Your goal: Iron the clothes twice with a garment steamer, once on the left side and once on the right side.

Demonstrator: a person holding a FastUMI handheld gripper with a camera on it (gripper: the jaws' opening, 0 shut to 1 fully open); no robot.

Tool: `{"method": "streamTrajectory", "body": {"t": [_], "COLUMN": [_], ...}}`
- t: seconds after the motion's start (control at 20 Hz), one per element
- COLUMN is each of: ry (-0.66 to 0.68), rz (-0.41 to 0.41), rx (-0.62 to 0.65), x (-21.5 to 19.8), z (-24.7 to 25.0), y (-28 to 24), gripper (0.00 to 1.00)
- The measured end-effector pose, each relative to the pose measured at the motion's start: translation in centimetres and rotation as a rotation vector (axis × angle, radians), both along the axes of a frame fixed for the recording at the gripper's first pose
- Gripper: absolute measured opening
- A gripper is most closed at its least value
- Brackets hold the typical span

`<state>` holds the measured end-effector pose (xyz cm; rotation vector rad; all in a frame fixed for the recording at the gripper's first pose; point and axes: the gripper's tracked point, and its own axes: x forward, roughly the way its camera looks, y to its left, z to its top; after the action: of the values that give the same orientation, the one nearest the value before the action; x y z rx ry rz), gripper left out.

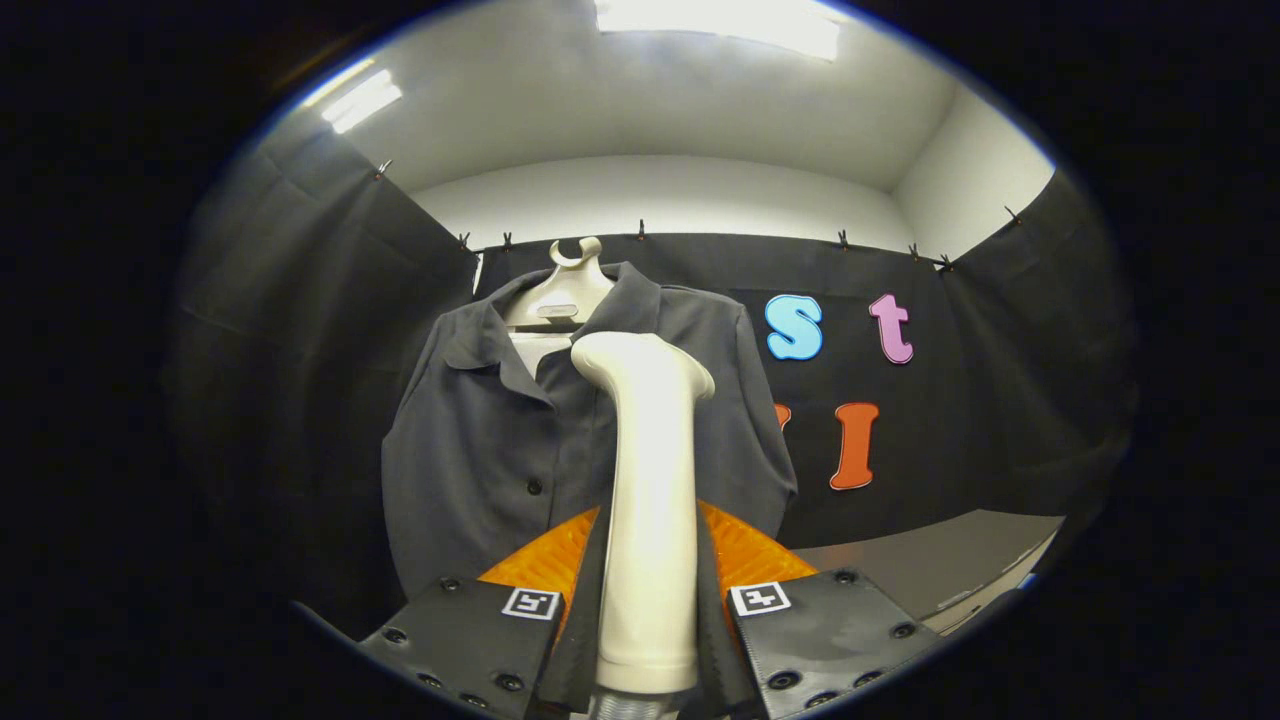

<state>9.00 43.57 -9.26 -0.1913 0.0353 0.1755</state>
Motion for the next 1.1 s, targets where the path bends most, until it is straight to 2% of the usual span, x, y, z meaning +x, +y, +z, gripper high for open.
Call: {"method": "streamTrajectory", "body": {"t": [0.5, 1.1], "ry": [0.020, 0.112], "rz": [-0.030, -0.042], "rx": [-0.041, -0.093], "x": [1.3, -1.9], "z": [-2.0, -7.0], "y": [-0.4, -2.5], "gripper": [0.48, 0.48]}}
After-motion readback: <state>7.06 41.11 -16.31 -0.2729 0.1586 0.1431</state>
